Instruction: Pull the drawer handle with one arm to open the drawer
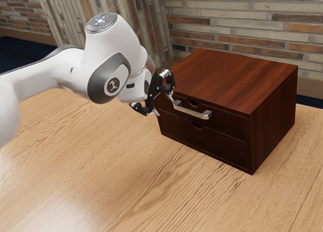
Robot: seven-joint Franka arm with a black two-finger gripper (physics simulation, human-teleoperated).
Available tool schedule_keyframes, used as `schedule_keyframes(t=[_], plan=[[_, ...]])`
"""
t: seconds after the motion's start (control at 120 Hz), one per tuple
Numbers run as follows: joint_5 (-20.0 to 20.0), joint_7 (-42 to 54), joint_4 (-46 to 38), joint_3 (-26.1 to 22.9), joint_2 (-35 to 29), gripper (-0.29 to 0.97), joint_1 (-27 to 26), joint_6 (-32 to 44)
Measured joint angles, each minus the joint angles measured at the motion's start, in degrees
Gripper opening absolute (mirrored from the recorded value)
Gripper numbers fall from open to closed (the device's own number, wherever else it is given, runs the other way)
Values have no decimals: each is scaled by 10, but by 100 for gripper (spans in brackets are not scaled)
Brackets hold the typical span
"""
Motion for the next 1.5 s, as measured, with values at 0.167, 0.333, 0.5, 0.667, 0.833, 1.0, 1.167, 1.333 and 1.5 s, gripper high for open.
schedule_keyframes(t=[0.167,0.333,0.5,0.667,0.833,1.0,1.167,1.333,1.5], plan=[[-1,1,3,-4,2,33,-5,6],[-2,2,11,-4,10,33,-13,9],[-7,2,11,-4,20,32,-15,11],[-10,2,8,-5,22,32,-26,13],[-10,3,3,-4,27,33,-26,15],[-11,3,0,-4,27,29,-46,16],[-14,4,-36,-1,13,49,-51,19],[-9,3,-87,-3,-37,25,-52,23],[-10,3,-145,-2,-91,25,-56,32]])
